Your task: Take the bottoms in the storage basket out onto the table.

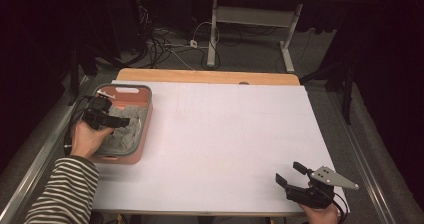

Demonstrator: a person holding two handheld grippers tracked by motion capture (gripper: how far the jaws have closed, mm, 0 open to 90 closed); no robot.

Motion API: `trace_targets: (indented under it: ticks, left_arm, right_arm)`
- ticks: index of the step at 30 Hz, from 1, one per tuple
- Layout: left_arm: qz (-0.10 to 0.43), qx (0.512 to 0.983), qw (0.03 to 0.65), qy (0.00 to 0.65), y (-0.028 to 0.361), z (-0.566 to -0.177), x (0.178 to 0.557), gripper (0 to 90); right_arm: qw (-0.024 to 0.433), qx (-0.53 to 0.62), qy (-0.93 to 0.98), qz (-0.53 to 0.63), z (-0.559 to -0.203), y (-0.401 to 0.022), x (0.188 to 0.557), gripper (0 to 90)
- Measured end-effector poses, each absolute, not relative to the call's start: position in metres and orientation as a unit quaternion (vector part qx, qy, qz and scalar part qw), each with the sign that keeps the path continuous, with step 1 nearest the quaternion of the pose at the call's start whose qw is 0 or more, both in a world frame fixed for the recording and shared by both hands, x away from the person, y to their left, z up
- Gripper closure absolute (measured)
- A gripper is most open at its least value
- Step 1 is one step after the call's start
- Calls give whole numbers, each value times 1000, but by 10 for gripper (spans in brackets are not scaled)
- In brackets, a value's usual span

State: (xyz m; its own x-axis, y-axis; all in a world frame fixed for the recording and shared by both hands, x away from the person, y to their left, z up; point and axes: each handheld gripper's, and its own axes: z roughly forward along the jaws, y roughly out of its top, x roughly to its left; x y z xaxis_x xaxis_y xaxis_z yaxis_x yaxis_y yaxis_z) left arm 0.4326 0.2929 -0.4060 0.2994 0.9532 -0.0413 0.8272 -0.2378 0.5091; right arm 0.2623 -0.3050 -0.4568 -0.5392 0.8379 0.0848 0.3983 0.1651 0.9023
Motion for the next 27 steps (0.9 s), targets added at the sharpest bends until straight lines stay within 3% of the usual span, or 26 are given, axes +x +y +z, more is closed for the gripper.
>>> trace_targets:
  ticks: [10, 13, 27]
  left_arm:
    - [112, 780, 162, 594, 293, -423, 448, 114]
    - [94, 776, 150, 605, 296, -429, 452, 26]
    - [68, 777, 128, 612, 295, -449, 461, 0]
  right_arm:
    - [224, 424, 730, 487, -457, -306, 263, 203]
    - [226, 426, 729, 486, -457, -306, 262, 201]
    - [224, 427, 728, 487, -457, -306, 262, 201]
